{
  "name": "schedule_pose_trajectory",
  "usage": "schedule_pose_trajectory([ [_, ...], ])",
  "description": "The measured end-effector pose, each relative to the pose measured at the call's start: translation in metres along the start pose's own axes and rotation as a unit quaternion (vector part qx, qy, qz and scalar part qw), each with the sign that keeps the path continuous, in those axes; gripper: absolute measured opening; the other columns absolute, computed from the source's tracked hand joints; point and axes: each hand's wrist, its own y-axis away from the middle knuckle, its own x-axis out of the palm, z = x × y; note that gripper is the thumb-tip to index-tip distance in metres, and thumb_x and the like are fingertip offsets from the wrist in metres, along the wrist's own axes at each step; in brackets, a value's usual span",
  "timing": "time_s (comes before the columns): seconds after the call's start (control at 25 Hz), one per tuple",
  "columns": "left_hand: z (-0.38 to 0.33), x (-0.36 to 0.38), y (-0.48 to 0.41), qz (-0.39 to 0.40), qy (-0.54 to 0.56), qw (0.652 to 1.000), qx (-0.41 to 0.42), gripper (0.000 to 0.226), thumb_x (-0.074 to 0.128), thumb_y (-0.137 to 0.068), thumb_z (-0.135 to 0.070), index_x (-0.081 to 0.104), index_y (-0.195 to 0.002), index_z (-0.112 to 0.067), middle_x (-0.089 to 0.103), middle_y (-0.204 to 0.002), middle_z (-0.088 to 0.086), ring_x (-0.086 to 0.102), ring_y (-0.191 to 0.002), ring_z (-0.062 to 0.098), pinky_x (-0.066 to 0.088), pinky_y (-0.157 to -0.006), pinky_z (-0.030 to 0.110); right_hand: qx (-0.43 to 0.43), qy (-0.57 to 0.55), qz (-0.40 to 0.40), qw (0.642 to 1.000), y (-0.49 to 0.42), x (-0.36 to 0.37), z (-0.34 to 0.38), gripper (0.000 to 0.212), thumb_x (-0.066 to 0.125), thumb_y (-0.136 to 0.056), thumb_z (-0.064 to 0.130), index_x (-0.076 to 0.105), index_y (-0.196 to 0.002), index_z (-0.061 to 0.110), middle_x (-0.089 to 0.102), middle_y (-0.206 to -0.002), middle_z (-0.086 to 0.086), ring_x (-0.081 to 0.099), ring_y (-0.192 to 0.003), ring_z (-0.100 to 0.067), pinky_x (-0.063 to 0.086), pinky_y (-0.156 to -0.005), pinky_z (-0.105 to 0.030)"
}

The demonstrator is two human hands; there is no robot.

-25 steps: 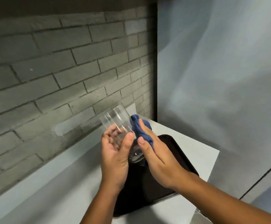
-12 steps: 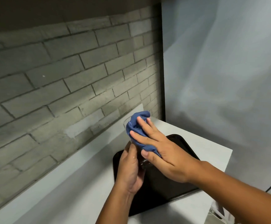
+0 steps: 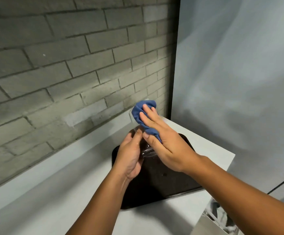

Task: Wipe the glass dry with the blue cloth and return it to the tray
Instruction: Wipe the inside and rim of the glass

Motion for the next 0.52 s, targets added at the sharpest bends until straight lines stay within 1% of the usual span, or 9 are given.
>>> schedule_pose_trajectory([
  [0.04,-0.001,0.000,0.000,0.001,-0.008,1.000,0.002,0.048,0.082,-0.093,-0.043,0.078,-0.133,-0.016,0.086,-0.129,0.013,0.080,-0.125,0.032,0.065,-0.096,0.041,-0.012,0.003,0.006,1.000,0.000,0.002,-0.001,0.061,0.051,-0.114,0.030,0.032,-0.171,0.018,0.016,-0.184,0.006,0.007,-0.171,-0.008,0.011,-0.140,-0.034],
  [0.08,-0.001,0.000,-0.001,0.009,-0.016,1.000,0.004,0.058,0.090,-0.088,-0.048,0.078,-0.133,-0.014,0.086,-0.128,0.015,0.081,-0.123,0.032,0.066,-0.096,0.041,-0.005,-0.010,0.004,1.000,0.000,0.001,0.000,0.060,0.051,-0.115,0.030,0.033,-0.170,0.018,0.017,-0.184,0.006,0.008,-0.171,-0.007,0.011,-0.140,-0.036],
  [0.12,-0.002,0.000,0.000,0.018,-0.022,1.000,0.006,0.071,0.096,-0.081,-0.054,0.076,-0.133,-0.011,0.086,-0.127,0.016,0.081,-0.120,0.031,0.066,-0.100,0.044,0.014,-0.038,-0.006,0.999,-0.003,0.000,0.001,0.059,0.050,-0.115,0.029,0.033,-0.170,0.018,0.016,-0.184,0.006,0.008,-0.171,-0.008,0.012,-0.140,-0.037],
  [0.2,-0.003,-0.001,0.000,0.023,-0.026,0.999,0.006,0.088,0.096,-0.072,-0.060,0.072,-0.138,-0.006,0.084,-0.129,0.018,0.078,-0.124,0.032,0.060,-0.112,0.051,0.044,-0.069,-0.009,0.997,-0.005,0.001,0.003,0.059,0.050,-0.116,0.029,0.031,-0.171,0.019,0.013,-0.185,0.009,0.006,-0.172,-0.010,0.011,-0.139,-0.035],
  [0.28,-0.004,-0.005,-0.001,0.020,-0.034,0.999,0.007,0.088,0.091,-0.070,-0.060,0.072,-0.140,-0.009,0.084,-0.131,0.016,0.074,-0.131,0.034,0.056,-0.115,0.050,0.023,-0.037,0.008,0.999,0.001,0.007,0.003,0.061,0.050,-0.116,0.029,0.027,-0.172,0.023,0.011,-0.185,0.011,0.001,-0.172,-0.009,0.007,-0.137,-0.025],
  [0.32,-0.004,-0.006,0.000,0.018,-0.033,0.999,0.005,0.087,0.090,-0.072,-0.058,0.071,-0.140,-0.008,0.084,-0.131,0.016,0.074,-0.133,0.035,0.057,-0.114,0.050,0.008,-0.028,0.016,0.999,0.003,0.008,0.000,0.062,0.051,-0.116,0.028,0.026,-0.173,0.023,0.012,-0.185,0.011,0.002,-0.172,-0.009,0.007,-0.137,-0.024],
  [0.36,-0.004,-0.007,0.002,0.019,-0.029,0.999,0.001,0.085,0.089,-0.077,-0.055,0.069,-0.142,-0.004,0.084,-0.131,0.018,0.073,-0.134,0.037,0.057,-0.115,0.051,0.003,-0.033,0.013,0.999,0.004,0.009,-0.002,0.062,0.052,-0.115,0.026,0.027,-0.172,0.022,0.013,-0.185,0.009,0.004,-0.172,-0.010,0.009,-0.138,-0.025],
  [0.44,-0.003,-0.004,0.005,0.017,-0.029,0.999,-0.007,0.084,0.085,-0.085,-0.047,0.064,-0.145,0.007,0.081,-0.134,0.026,0.074,-0.131,0.039,0.059,-0.113,0.053,0.033,-0.070,-0.022,0.997,0.004,0.006,-0.005,0.060,0.051,-0.115,0.023,0.030,-0.171,0.018,0.015,-0.184,0.005,0.010,-0.171,-0.011,0.014,-0.137,-0.028],
  [0.52,-0.005,-0.001,0.008,0.011,-0.034,0.999,-0.009,0.083,0.082,-0.088,-0.045,0.062,-0.149,0.007,0.079,-0.137,0.027,0.075,-0.131,0.039,0.063,-0.107,0.048,0.046,-0.071,-0.033,0.996,0.007,0.009,-0.004,0.060,0.051,-0.115,0.025,0.030,-0.171,0.017,0.015,-0.184,0.005,0.011,-0.171,-0.010,0.016,-0.136,-0.026],
])
